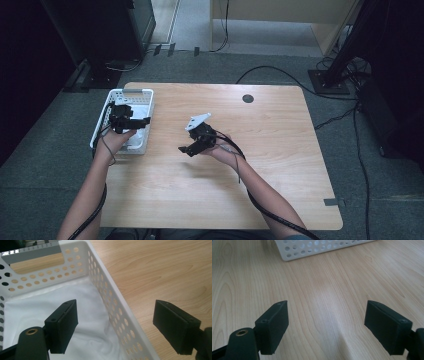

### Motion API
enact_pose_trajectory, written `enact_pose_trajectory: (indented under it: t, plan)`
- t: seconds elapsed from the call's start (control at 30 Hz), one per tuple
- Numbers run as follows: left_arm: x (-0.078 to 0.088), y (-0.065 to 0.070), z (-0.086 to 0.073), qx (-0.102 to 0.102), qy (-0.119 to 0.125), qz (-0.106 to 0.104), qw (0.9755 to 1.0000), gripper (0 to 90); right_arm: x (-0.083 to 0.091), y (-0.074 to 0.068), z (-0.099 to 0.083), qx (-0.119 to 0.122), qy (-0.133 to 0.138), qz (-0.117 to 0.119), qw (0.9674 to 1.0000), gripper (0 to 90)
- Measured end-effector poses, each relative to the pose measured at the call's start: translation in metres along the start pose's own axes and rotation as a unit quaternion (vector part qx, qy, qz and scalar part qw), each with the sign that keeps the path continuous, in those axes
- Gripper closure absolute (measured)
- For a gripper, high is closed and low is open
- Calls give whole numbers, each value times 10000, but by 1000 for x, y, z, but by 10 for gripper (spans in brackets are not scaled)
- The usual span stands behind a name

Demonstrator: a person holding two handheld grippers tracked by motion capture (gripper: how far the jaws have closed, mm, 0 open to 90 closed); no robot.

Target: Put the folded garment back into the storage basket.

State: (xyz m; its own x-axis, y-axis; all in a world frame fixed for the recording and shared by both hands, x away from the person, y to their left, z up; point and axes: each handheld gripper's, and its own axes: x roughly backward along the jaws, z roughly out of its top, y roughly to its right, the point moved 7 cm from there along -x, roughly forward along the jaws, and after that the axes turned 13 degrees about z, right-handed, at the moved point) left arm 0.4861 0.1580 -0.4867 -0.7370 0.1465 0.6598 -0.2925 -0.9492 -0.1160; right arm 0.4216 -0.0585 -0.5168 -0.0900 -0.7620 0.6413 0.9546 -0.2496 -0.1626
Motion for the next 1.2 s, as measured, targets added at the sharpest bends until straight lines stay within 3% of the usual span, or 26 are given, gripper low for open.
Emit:
enact_pose_trajectory:
  t: [0.47,0.73,0.97,1.2]
  plan:
    - [4,16,-1,-5,71,-98,9999,206,12,5,-17,-94,78,-94,9999,196]
    - [7,20,-3,59,168,-154,9997,205,15,3,-23,29,-43,-138,9999,195]
    - [6,21,-12,98,59,-159,9998,205,17,4,-32,73,-181,-170,9997,195]
    - [6,26,-15,28,21,-148,9999,205,23,8,-40,272,-389,-272,9985,195]
